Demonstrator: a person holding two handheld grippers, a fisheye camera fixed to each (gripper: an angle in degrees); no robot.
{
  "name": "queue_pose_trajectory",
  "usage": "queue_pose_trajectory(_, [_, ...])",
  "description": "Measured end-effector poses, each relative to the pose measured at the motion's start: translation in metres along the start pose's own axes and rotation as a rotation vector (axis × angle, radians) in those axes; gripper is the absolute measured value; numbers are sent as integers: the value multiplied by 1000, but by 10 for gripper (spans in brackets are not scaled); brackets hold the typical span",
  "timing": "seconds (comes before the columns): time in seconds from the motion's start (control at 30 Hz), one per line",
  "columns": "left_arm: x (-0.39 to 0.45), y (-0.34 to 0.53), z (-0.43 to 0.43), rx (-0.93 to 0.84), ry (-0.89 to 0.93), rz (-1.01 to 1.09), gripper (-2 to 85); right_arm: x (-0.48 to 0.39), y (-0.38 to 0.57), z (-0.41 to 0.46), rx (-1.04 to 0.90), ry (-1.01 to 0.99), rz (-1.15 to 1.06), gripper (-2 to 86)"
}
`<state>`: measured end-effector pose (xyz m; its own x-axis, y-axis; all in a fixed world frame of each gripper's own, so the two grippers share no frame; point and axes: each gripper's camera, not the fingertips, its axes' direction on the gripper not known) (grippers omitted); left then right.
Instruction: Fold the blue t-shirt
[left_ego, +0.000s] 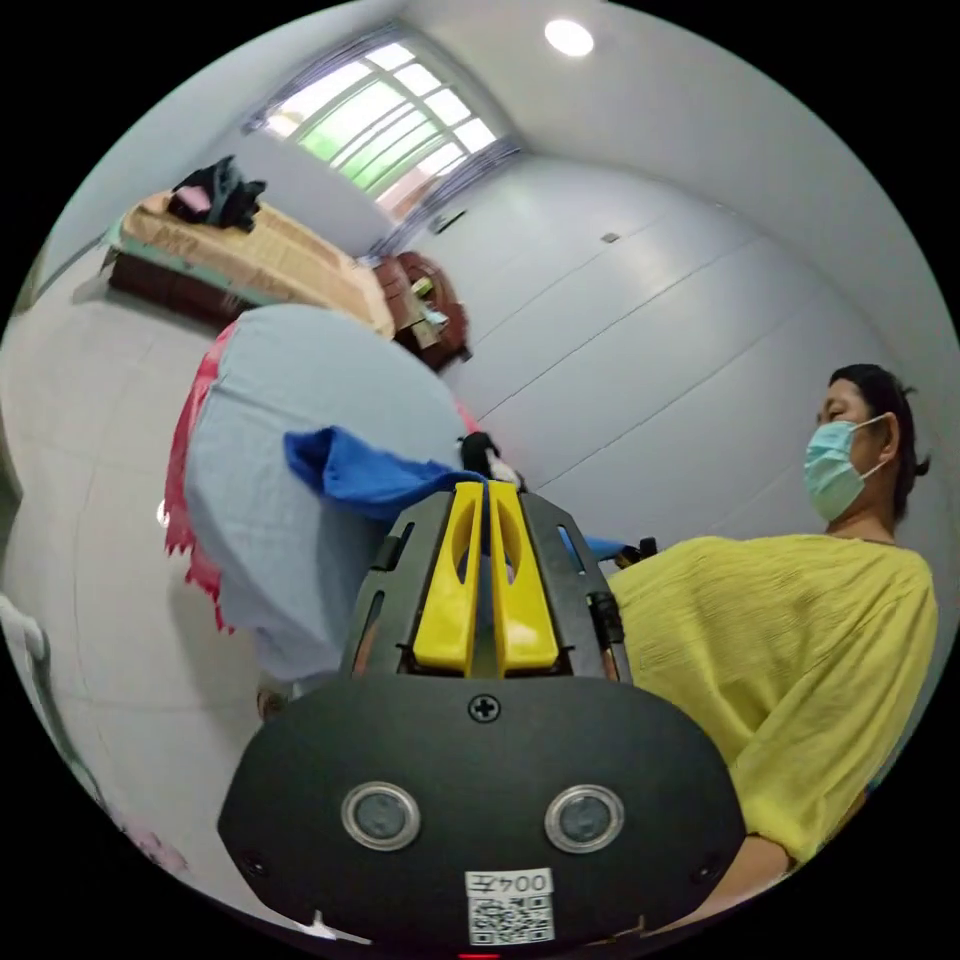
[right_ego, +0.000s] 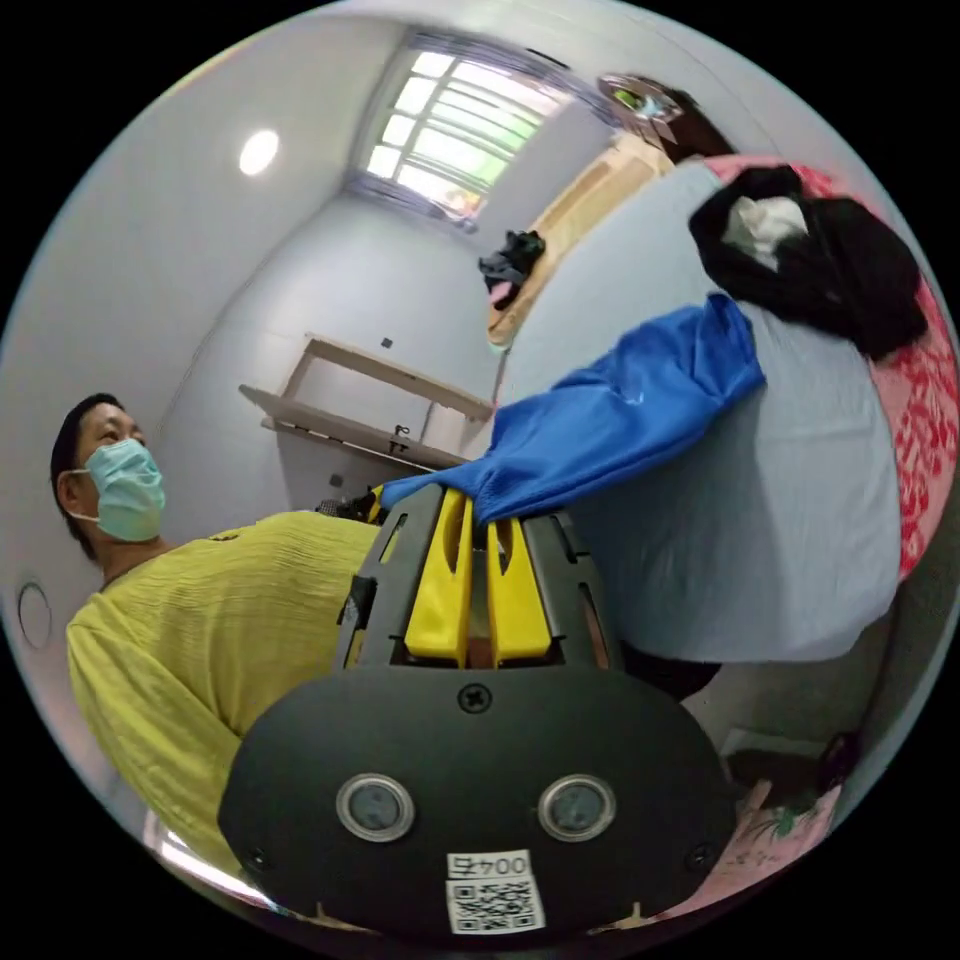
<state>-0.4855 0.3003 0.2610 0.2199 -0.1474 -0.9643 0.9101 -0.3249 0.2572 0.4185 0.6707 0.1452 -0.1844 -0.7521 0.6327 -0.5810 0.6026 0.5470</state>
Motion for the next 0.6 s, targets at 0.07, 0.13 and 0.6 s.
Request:
queue_pose_trajectory(0.07, [-20,7,6,-35,-14,-61,6,17,3,11,-31,10,46,-7])
queue_pose_trajectory(0.13, [-42,12,11,-74,-21,-124,6,31,4,20,-59,10,78,-7])
queue_pose_trajectory(0.6, [-165,-64,53,-117,85,-448,5,124,-106,58,-81,28,206,-7])
